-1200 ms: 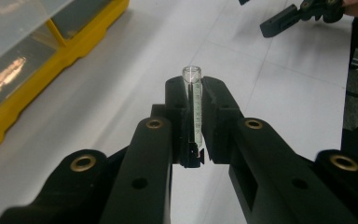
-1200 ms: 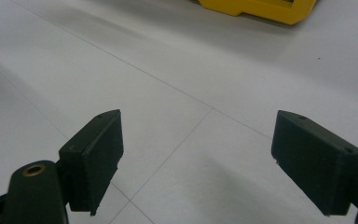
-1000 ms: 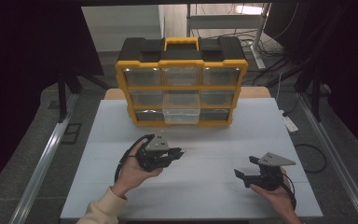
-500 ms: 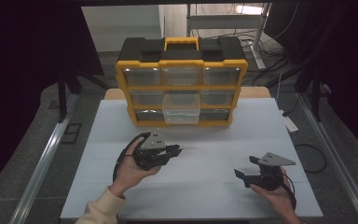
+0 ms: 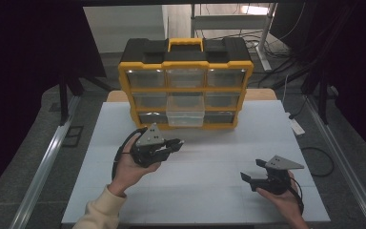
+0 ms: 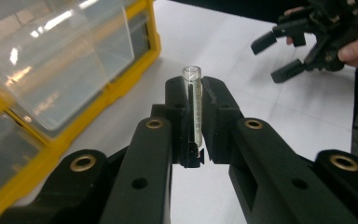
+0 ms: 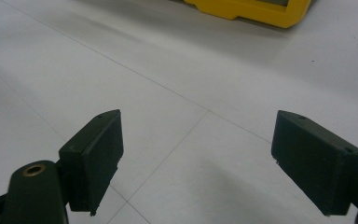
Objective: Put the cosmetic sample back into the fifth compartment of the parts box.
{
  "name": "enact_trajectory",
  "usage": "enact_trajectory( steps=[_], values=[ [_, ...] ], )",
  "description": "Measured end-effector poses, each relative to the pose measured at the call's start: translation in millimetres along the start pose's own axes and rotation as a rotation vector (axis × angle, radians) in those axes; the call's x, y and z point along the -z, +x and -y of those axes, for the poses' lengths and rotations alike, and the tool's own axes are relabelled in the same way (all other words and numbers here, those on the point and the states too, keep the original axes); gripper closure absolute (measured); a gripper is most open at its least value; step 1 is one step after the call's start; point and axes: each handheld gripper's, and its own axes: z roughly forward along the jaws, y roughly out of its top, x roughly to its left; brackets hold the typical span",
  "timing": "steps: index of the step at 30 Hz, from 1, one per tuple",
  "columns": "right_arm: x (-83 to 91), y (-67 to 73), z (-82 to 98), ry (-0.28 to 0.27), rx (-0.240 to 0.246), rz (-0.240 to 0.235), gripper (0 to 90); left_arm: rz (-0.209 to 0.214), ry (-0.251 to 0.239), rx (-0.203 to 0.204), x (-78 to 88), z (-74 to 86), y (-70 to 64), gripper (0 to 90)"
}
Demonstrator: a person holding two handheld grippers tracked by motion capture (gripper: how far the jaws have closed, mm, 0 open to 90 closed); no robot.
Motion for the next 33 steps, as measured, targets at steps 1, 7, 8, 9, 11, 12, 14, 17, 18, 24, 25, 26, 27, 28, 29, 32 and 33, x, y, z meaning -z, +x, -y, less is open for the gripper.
enact_trajectory(
  steps=[1, 7, 8, 9, 11, 12, 14, 17, 18, 24, 25, 26, 27, 28, 29, 32, 33],
  values=[
    [0.1, 0.2, 0.0, -0.002, -0.002, -0.003, 16.8, -0.001, -0.003, 0.001, 0.2, -1.9, 0.9, 80.7],
    [0.5, 0.2, -0.2, -0.003, -0.001, -0.005, 16.8, 0.002, -0.032, -0.004, 3.6, -16.4, 4.8, 80.7],
    [0.6, 0.1, -0.2, -0.003, 0.000, -0.005, 16.8, -0.003, -0.034, -0.008, 4.5, -18.6, 4.9, 80.7],
    [0.6, 0.1, -0.2, -0.003, 0.000, -0.005, 16.8, -0.003, -0.034, -0.008, 4.5, -18.6, 4.9, 80.7],
    [0.6, 0.1, -0.2, -0.004, -0.001, -0.004, 16.8, -0.006, -0.040, -0.009, 5.5, -22.0, 5.6, 80.7],
    [0.6, 0.0, -0.3, -0.005, -0.002, -0.003, 16.8, -0.010, -0.038, -0.013, 5.7, -23.6, 6.1, 80.7],
    [0.6, 0.2, -0.3, -0.003, -0.005, -0.003, 16.8, -0.018, -0.037, -0.019, 6.0, -26.5, 7.3, 80.7],
    [0.4, 0.3, -0.2, -0.001, -0.002, -0.003, 16.9, -0.023, -0.036, -0.019, 6.1, -30.1, 9.5, 80.7],
    [0.4, 0.3, -0.2, -0.001, -0.002, -0.003, 16.8, -0.024, -0.037, -0.020, 5.9, -31.1, 10.6, 80.7],
    [0.3, -0.2, 0.1, 0.000, -0.004, -0.002, 16.9, -0.027, -0.042, -0.007, 3.3, -35.8, 15.6, 80.7],
    [0.3, -0.2, 0.1, 0.000, -0.004, -0.002, 16.9, -0.029, -0.045, -0.006, 3.2, -37.1, 16.6, 80.7],
    [0.2, -0.3, 0.1, 0.000, -0.004, -0.002, 16.9, -0.030, -0.044, -0.005, 3.3, -38.4, 17.6, 80.7],
    [0.2, -0.2, 0.1, 0.000, -0.004, -0.002, 16.9, -0.033, -0.046, -0.004, 3.2, -39.8, 18.5, 80.7],
    [0.3, -0.2, 0.1, 0.000, -0.004, -0.002, 16.8, -0.035, -0.045, -0.005, 3.2, -41.3, 19.4, 80.7],
    [0.3, -0.2, 0.1, 0.000, -0.004, -0.002, 16.9, -0.038, -0.044, -0.008, 3.2, -42.7, 20.5, 80.7],
    [0.4, -0.3, 0.1, -0.002, -0.003, 0.001, 16.8, -0.044, -0.042, -0.009, 2.7, -46.3, 23.2, 80.7],
    [0.4, -0.3, 0.1, -0.004, -0.006, 0.000, 16.8, -0.047, -0.043, -0.007, 2.3, -47.3, 24.3, 80.7]
  ],
)
